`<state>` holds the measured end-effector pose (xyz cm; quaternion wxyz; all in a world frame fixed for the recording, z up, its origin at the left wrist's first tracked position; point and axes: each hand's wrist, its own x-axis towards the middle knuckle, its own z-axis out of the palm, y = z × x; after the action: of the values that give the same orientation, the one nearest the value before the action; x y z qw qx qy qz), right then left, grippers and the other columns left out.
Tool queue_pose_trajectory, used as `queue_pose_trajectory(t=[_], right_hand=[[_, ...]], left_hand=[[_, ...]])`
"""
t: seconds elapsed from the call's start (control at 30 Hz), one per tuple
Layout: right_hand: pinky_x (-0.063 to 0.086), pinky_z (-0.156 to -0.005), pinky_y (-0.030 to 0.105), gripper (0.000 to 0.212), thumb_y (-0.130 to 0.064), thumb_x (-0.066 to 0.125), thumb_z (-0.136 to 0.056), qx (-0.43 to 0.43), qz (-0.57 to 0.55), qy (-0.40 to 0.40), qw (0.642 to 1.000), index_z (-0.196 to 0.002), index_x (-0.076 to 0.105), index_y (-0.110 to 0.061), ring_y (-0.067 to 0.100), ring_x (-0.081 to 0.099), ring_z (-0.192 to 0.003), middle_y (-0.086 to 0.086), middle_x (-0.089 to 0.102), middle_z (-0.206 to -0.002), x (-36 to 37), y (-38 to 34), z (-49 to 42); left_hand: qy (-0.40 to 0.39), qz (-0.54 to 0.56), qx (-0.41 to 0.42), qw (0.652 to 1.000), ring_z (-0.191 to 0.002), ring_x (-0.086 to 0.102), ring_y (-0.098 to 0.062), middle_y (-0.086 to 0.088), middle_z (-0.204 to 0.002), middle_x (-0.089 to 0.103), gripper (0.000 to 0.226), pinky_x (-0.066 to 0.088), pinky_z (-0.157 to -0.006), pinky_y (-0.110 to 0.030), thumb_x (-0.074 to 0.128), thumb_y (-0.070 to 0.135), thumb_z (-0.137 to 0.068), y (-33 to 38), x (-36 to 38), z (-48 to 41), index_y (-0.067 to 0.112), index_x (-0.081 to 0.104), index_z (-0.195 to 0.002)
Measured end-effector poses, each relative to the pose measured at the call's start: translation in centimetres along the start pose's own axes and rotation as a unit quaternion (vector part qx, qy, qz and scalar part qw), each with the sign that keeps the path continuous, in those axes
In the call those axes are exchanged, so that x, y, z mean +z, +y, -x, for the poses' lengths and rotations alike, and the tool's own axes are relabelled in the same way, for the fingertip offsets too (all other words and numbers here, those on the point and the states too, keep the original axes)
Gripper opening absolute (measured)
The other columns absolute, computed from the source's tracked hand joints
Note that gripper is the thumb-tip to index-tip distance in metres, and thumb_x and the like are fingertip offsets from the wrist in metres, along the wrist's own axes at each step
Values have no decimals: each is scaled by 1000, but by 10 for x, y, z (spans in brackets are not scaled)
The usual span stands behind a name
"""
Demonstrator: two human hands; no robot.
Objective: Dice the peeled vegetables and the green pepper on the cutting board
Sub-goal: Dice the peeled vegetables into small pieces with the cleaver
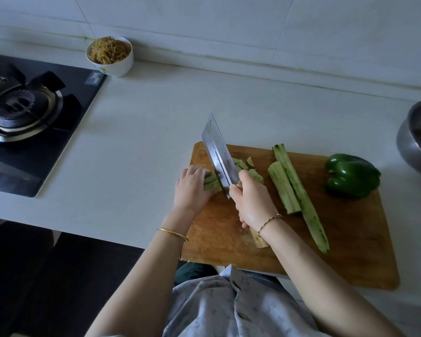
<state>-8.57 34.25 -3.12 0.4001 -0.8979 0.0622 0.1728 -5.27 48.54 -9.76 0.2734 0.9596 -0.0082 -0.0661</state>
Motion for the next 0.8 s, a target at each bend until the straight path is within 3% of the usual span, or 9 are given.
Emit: queue_pose_trajectory(t=[0.13,0.27,0.33,0.43,0.6,0.8], right_hand=[[57,-57,47,10,-22,40,-101,-10,74,5,997,-99,41,-13,22,55,-56,2,52,-70,9,-5,-3],[56,-55,49,11,-22,41,-101,-4,61,19,998,-94,40,-14,25,54,-55,9,59,-76,14,-1,-5],[54,-54,48,13,-22,42,-101,-2,24,22,999,-92,39,-13,23,52,-52,14,63,-81,13,2,-5],[51,-47,44,16,-23,43,-101,-7,-11,26,1000,-89,38,-13,19,46,-48,10,55,-70,9,4,-2],[43,-36,26,16,-23,42,-101,-8,-32,15,999,-89,36,-15,13,40,-40,2,46,-65,4,3,4],[41,-36,23,13,-23,42,-101,3,-43,-1,999,-91,36,-17,14,43,-40,2,48,-65,3,2,6]], left_hand=[[8,5,3,1000,-117,42,-22,0,-125,51,40,36,-97,-36,69,32,-83,-1,1,1,18,58,-119],[3,11,9,1000,-118,41,-21,0,-126,51,41,35,-97,-34,68,31,-84,0,-2,3,18,58,-122],[-4,20,13,1000,-118,41,-22,-2,-127,50,43,34,-97,-32,68,30,-85,-2,-5,3,17,57,-124],[-2,25,3,1000,-120,37,-22,-3,-127,49,43,31,-95,-26,67,26,-85,-4,-7,5,14,56,-125],[1,15,-7,1000,-118,37,-23,-4,-125,50,41,31,-93,-24,67,25,-85,-2,-5,4,12,57,-122],[6,10,-13,1000,-116,38,-24,-4,-126,50,43,34,-93,-27,69,25,-84,-4,-4,4,11,56,-123]])
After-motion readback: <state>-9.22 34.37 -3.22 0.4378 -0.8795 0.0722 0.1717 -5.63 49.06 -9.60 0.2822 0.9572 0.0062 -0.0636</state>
